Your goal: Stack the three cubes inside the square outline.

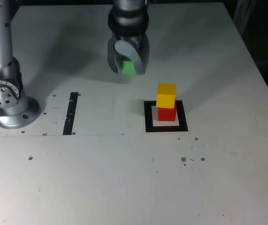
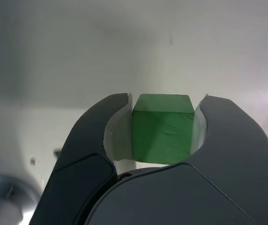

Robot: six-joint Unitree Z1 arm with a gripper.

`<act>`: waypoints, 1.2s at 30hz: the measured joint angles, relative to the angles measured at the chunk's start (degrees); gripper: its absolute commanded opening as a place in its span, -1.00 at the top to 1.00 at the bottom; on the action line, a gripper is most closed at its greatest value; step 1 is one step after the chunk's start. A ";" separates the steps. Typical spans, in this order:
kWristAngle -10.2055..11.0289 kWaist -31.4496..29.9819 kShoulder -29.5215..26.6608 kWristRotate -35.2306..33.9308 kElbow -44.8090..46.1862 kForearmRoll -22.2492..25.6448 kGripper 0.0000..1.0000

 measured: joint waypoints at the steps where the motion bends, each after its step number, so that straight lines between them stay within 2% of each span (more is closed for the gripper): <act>1: 0.00 -0.58 -0.35 -0.62 -1.05 1.30 0.62; 3: 0.04 -1.43 -0.78 -1.76 -2.81 3.56 0.62; 12: 0.74 -10.99 -1.15 -12.15 -18.27 20.29 0.62; 16: -0.85 -15.00 -0.82 -16.91 -21.45 26.62 0.62; 26: -3.62 -20.14 4.29 -23.07 -26.60 26.64 0.62; 36: -3.74 -21.65 9.34 -24.54 -30.78 27.45 0.62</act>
